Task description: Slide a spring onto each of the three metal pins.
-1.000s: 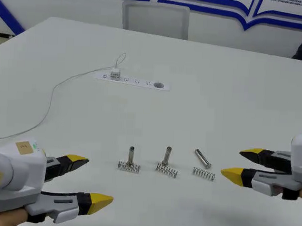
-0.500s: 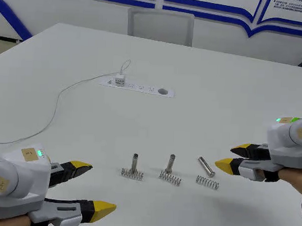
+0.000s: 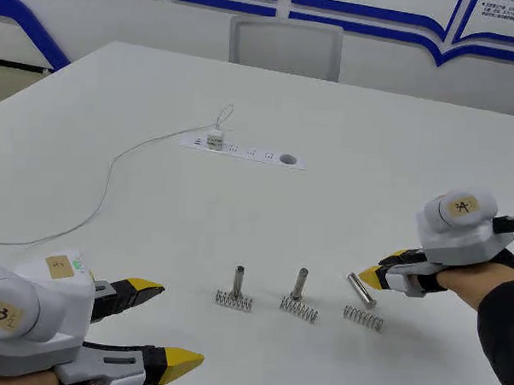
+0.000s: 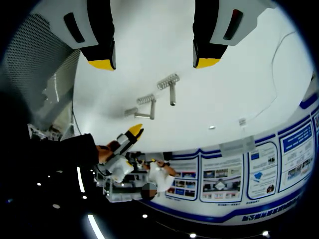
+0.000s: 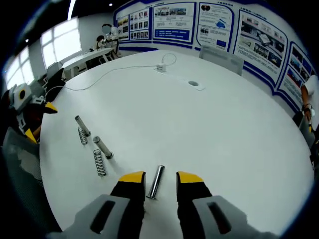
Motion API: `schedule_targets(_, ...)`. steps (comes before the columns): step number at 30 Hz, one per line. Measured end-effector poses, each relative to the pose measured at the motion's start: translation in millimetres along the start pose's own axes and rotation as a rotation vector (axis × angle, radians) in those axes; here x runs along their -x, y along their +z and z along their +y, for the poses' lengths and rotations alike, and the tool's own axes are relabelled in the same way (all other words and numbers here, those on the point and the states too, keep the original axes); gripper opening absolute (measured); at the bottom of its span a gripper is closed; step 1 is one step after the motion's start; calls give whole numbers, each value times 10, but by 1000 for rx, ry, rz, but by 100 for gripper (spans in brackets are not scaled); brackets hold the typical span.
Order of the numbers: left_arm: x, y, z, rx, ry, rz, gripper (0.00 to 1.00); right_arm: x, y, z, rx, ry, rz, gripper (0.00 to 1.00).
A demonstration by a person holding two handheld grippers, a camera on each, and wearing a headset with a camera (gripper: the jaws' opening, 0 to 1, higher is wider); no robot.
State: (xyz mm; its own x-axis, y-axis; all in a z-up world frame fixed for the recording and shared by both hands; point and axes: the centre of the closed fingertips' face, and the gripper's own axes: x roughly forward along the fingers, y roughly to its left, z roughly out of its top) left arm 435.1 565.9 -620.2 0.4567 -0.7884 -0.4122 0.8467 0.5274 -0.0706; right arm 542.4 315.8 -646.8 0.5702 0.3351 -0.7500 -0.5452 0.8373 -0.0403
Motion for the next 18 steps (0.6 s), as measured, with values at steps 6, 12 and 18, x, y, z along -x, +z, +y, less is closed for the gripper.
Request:
schedule_targets(6, -10, -29, 11, 8, 6, -3, 63, -161, -43, 2, -34, 12, 66, 21)
schedule_targets(12, -10, -22, -13, -1, -4, -2, 63, -275, -70, -6, -59, -5, 113, 19)
schedule_targets(18, -5, -30, -26, -1, -12, 1, 63, -350, -74, 6, -91, -17, 131, 17)
